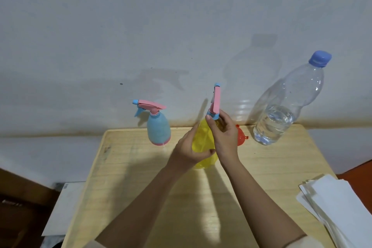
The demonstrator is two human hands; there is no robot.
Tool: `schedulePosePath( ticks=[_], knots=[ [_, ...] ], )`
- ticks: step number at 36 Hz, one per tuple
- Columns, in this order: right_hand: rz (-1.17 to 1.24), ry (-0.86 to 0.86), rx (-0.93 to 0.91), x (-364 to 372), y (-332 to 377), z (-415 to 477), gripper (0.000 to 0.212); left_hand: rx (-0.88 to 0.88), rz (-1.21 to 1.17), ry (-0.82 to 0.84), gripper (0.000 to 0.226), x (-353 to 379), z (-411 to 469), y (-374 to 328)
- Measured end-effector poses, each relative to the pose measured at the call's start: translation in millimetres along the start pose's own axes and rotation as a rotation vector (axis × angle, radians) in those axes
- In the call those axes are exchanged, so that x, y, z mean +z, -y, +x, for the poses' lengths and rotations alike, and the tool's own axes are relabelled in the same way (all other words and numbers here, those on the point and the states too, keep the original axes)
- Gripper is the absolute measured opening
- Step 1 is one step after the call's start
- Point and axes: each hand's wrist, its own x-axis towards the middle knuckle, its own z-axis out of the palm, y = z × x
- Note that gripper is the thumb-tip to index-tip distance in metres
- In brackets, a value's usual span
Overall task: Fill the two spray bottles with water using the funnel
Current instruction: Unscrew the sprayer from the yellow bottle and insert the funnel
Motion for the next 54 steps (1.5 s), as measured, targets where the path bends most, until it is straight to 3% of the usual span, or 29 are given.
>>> schedulePosePath(
  ticks=[11,20,26,34,38,54],
  knots=[
    [0.107,0.012,-0.123,-3,62,28,0.021,-0.016,-0.027,-0.079,0.075,-2,-14,10],
    [0.152,0.002,-0.234,-15,104,33,0.015,-0.052,-0.097,-0.109,0.079,-9,-24,26],
    [-0.145,-0.003,-0.192,-33,49,15,0.019,-0.031,-0.156,-0.124,0.074,-11,-33,36],
    [-0.550,0.092,0.096,-69,-65,-32,0.027,-0.010,-0.119,-0.144,0.073,-10,-47,45],
    [-0.699,0.144,0.145,-76,-97,-45,0.023,-0.011,-0.077,-0.163,0.081,-8,-50,49],
    [-0.852,0.239,0.149,-70,-121,-63,0.031,0.014,-0.127,-0.187,0.080,-4,-53,43]
  ],
)
